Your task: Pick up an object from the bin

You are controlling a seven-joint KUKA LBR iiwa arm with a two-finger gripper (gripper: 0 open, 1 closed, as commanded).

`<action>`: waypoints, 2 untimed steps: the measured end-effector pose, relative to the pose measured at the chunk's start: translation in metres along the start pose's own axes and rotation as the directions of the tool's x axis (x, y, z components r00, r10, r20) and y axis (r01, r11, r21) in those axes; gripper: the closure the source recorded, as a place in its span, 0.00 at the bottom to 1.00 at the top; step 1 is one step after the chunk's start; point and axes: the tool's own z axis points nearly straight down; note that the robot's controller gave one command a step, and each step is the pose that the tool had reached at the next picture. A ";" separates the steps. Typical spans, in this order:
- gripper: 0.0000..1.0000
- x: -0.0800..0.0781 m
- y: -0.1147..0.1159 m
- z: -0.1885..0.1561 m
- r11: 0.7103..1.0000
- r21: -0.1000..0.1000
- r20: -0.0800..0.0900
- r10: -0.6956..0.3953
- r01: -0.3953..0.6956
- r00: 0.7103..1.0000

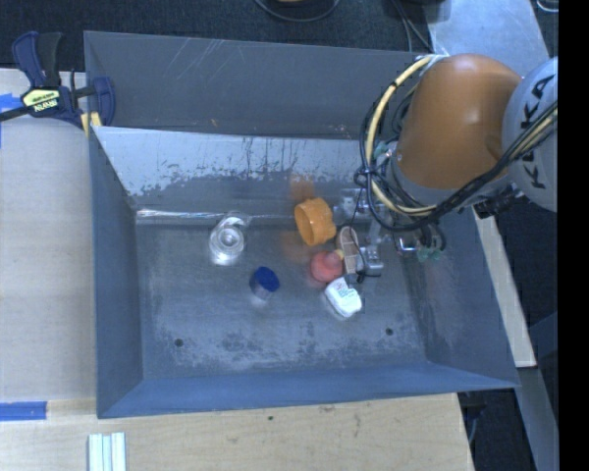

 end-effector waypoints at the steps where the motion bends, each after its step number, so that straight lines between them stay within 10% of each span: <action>1: 0.00 -0.001 0.000 -0.005 1.000 0.000 0.009 0.000 0.000 1.000; 2: 0.00 -0.028 0.075 -0.003 0.998 0.000 0.006 -0.068 0.068 0.998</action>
Offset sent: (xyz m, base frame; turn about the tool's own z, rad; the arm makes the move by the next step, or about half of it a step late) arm 0.0331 0.0944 0.0013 -0.0866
